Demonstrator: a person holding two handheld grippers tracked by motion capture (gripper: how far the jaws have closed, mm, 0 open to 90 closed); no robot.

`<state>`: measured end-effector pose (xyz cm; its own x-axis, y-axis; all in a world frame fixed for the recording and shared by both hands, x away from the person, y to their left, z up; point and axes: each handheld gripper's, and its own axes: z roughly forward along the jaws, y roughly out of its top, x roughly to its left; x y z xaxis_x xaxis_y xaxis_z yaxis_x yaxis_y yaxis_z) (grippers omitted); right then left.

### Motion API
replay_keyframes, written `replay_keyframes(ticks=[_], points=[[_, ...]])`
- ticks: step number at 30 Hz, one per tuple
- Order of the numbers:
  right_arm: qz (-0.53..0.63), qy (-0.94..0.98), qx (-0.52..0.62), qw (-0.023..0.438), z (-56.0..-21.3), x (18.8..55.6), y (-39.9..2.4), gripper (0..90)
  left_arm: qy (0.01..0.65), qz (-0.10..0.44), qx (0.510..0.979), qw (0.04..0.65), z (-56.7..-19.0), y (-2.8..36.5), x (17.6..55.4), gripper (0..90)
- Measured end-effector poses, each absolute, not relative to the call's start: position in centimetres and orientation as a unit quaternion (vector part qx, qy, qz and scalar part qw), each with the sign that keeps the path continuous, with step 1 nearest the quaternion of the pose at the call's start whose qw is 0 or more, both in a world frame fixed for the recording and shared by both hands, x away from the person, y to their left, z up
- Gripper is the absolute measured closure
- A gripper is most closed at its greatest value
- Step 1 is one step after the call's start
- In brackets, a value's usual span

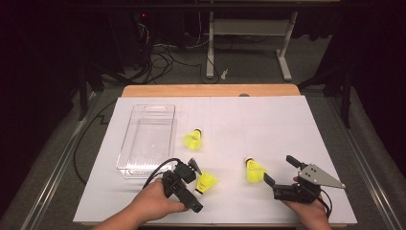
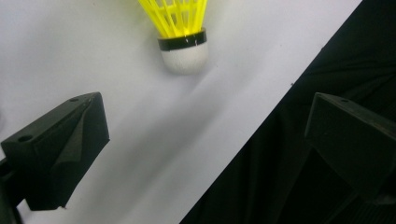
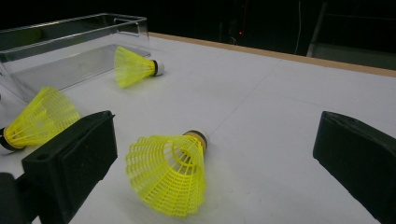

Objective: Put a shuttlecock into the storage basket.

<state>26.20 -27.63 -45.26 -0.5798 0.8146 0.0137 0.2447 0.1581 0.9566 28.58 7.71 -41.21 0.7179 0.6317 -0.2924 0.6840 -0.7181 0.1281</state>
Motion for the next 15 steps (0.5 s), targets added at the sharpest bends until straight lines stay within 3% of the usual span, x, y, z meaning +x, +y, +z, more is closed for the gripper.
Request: replay_keyframes(ticks=[10,15], points=[[0.532,0.712,0.372,0.268,-45.23,26.18,-27.63,0.4,0.357,-0.116,0.920,0.116,-41.32,7.13,29.00,2.3],[0.532,0.711,0.373,0.268,-45.22,26.16,-27.69,0.4,0.347,-0.125,0.924,0.104,-41.58,6.65,29.10,8.2]])
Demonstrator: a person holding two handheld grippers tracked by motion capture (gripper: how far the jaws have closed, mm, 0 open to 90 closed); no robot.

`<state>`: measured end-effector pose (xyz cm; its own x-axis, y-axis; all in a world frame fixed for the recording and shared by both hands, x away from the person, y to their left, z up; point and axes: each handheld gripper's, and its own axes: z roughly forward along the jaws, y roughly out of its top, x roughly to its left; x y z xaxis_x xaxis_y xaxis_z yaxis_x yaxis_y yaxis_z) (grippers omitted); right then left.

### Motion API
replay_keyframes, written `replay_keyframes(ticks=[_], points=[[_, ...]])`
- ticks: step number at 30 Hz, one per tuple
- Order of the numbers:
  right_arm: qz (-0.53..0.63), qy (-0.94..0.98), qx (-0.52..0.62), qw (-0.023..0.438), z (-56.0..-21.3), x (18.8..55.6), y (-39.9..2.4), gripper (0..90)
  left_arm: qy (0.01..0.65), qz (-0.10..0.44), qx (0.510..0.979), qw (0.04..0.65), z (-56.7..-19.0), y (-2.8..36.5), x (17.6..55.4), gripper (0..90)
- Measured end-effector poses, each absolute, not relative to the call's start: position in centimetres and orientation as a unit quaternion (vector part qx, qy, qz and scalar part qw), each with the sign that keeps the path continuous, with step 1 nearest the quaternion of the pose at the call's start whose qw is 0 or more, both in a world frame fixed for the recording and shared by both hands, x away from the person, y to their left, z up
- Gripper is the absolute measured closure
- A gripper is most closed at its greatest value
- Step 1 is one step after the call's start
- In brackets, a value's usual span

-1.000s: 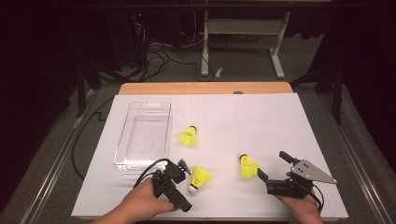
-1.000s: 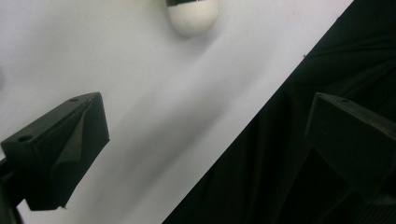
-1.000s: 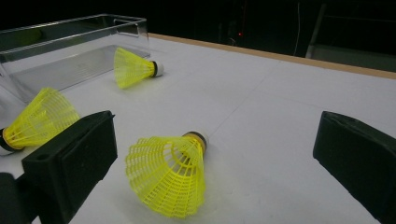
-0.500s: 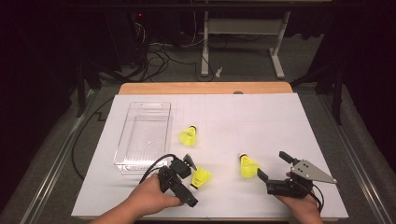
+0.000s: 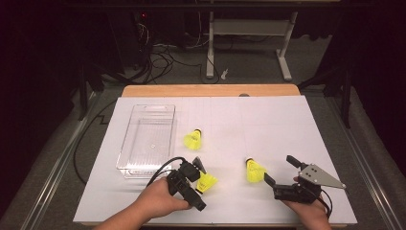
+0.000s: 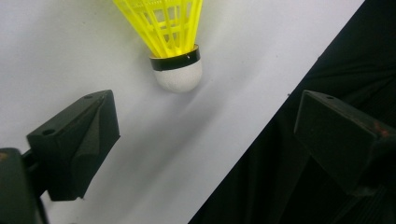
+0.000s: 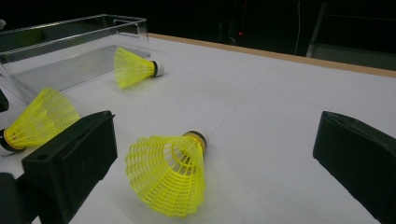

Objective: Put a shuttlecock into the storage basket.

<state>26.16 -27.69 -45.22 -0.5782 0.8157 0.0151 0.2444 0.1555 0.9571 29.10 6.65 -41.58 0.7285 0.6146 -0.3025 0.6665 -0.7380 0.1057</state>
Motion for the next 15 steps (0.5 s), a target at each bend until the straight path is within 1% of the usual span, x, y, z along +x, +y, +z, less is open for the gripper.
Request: replay_keyframes(ticks=[5,6,11,12,14,15], points=[[0.532,0.711,0.373,0.268,-45.21,26.16,-27.67,0.4,0.344,-0.122,0.925,0.103,-41.78,6.48,29.14,12.4],[0.533,0.711,0.372,0.268,-45.21,26.16,-27.66,0.4,0.344,-0.119,0.926,0.103,-41.84,6.45,29.14,15.4],[0.533,0.711,0.372,0.268,-45.21,26.16,-27.62,0.4,0.350,-0.110,0.925,0.097,-42.14,6.26,29.28,16.5],[0.533,0.712,0.372,0.268,-45.21,26.15,-27.61,0.4,0.355,-0.107,0.923,0.103,-42.20,6.21,29.32,19.0],[0.533,0.711,0.372,0.268,-45.21,26.14,-27.61,0.4,0.360,-0.101,0.922,0.103,-42.27,6.17,29.43,19.6],[0.533,0.711,0.372,0.268,-45.21,26.14,-27.61,0.4,0.360,-0.101,0.922,0.103,-42.27,6.17,29.43,21.5]])
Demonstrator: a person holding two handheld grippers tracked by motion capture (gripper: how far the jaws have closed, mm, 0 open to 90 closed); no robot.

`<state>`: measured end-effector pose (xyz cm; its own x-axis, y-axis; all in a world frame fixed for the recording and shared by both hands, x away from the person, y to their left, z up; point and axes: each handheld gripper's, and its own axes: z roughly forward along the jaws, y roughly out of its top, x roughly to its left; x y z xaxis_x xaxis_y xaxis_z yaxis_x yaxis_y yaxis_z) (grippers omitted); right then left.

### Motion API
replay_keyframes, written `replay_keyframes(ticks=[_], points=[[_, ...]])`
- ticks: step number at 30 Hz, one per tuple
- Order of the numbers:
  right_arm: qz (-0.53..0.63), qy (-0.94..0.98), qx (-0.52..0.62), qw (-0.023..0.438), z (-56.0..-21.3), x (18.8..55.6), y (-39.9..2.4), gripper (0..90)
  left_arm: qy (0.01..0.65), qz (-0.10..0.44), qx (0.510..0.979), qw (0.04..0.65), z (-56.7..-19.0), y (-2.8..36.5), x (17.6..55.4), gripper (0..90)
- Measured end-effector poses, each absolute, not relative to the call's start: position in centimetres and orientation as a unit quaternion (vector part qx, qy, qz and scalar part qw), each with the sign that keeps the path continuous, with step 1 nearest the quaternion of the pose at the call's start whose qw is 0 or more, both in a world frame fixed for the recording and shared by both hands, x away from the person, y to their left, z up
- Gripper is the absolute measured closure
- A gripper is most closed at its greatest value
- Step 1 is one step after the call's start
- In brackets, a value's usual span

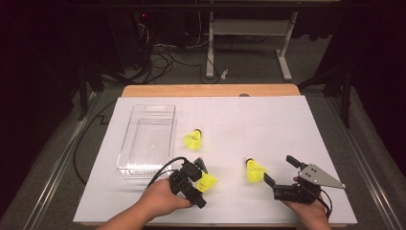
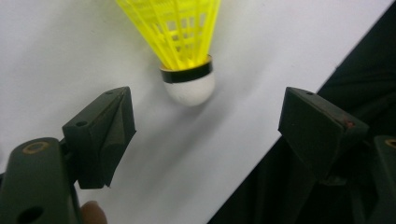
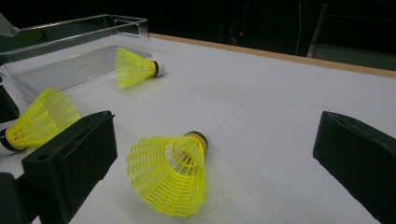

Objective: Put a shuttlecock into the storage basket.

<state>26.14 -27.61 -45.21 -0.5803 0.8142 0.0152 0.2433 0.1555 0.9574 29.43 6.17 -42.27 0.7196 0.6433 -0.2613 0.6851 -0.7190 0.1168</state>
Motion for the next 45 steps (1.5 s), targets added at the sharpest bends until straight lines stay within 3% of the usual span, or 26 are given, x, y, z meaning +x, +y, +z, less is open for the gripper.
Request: replay_keyframes(ticks=[6,24,45], points=[[0.533,0.711,0.372,0.267,-45.2,26.1,-27.6,0.4,0.359,-0.102,0.921,0.113,-42.4,6.1,29.5,33.8],[0.534,0.712,0.371,0.266,-45.2,26.1,-27.6,0.4,0.359,-0.098,0.923,0.100,-43.2,5.7,29.9,40.0],[0.534,0.712,0.371,0.265,-45.2,26.1,-27.6,0.4,0.365,-0.092,0.921,0.100,-43.7,5.8,30.5,60.0]])
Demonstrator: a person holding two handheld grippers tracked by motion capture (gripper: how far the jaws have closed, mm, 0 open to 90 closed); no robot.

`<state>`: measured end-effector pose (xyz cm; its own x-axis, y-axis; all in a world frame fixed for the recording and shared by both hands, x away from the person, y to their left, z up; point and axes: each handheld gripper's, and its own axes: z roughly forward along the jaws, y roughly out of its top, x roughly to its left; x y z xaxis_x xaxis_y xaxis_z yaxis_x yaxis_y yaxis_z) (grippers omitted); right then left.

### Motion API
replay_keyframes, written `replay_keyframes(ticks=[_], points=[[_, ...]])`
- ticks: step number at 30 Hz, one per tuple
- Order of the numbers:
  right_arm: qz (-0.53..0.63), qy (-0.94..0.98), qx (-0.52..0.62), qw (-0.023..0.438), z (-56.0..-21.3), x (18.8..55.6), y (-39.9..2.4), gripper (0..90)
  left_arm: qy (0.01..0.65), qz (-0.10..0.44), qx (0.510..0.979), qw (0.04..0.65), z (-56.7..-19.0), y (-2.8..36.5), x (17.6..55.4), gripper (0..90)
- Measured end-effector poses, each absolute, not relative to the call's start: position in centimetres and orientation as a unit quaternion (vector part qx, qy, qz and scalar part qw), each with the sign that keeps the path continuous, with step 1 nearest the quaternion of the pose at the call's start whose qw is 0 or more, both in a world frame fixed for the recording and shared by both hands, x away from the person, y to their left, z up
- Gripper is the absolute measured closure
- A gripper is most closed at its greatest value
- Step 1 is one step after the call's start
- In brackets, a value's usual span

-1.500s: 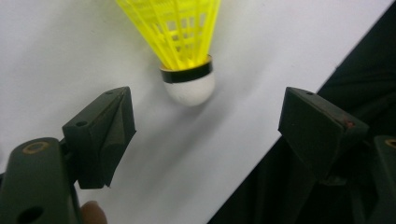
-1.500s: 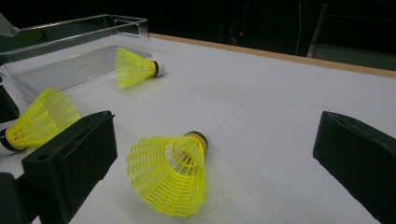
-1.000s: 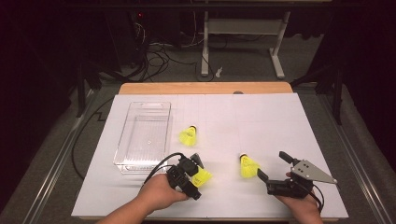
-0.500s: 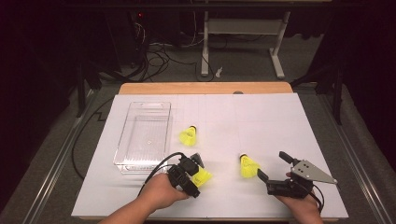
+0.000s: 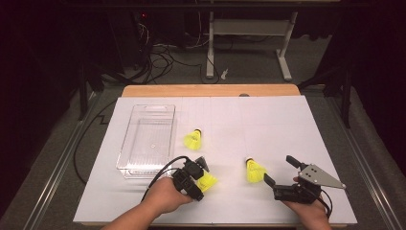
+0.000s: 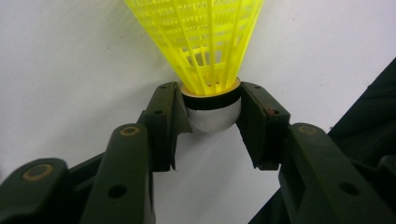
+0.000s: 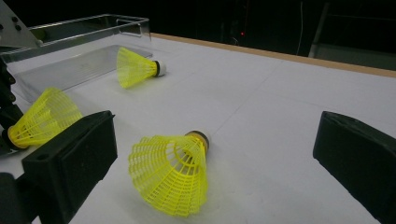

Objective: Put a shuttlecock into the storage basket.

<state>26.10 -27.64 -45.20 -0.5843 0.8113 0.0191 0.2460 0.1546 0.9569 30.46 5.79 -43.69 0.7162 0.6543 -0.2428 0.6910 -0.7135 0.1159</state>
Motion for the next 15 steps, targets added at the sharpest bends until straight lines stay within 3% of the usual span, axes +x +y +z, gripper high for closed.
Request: replay_keyframes(ticks=[15], points=[[0.533,0.713,0.370,0.265,-45.22,26.10,-27.60,0.4,0.363,-0.103,0.920,0.108,-43.40,6.00,30.38,63.9]])
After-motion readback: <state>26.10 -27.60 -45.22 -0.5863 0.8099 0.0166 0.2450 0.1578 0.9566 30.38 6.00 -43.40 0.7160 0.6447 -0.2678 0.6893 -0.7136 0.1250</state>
